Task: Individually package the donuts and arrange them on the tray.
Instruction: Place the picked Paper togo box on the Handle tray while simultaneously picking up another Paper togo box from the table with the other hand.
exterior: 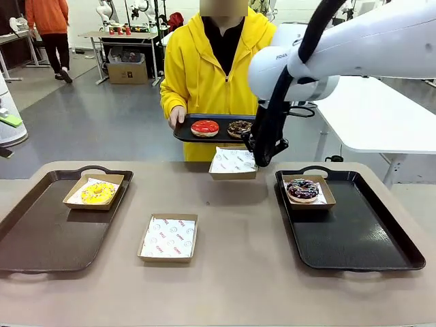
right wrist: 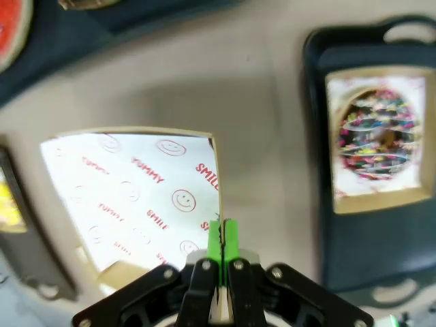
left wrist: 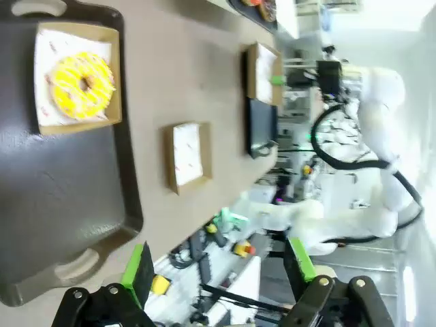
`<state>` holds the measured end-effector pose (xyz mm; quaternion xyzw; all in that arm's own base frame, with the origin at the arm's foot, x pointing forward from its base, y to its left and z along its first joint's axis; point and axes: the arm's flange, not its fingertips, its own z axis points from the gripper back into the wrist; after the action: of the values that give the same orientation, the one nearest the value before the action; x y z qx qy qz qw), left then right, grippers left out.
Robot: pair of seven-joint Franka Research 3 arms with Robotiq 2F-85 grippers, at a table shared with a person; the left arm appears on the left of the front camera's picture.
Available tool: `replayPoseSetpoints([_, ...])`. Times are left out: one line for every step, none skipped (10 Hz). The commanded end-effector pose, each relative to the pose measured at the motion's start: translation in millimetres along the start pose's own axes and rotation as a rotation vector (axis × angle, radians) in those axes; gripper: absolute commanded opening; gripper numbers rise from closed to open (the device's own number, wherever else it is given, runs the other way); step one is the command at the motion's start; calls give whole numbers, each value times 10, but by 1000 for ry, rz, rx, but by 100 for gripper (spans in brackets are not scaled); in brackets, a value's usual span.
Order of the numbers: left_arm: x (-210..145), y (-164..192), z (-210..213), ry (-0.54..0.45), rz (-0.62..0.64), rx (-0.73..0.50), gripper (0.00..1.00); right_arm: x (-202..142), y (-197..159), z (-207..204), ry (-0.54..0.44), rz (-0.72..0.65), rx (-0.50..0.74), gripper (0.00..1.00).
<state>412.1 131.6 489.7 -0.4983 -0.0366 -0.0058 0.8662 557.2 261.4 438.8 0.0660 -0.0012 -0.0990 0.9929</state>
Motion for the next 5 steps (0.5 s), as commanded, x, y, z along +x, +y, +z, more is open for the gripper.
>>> replayPoseSetpoints([-61,273,71,-31,44,-118,100,195,244,27,49,14,-52,0])
replayPoseSetpoints([-117,421,142,-56,82,-156,100,253,275,10,71,23,-55,0])
replayPoseSetpoints([-144,585,185,-67,119,-183,100,283,288,-38,93,39,-60,0])
replayPoseSetpoints([-121,712,188,-56,154,-183,100,284,298,-82,111,49,-55,0])
replayPoseSetpoints([-82,819,165,-53,184,-192,100,278,288,-125,123,56,-53,0])
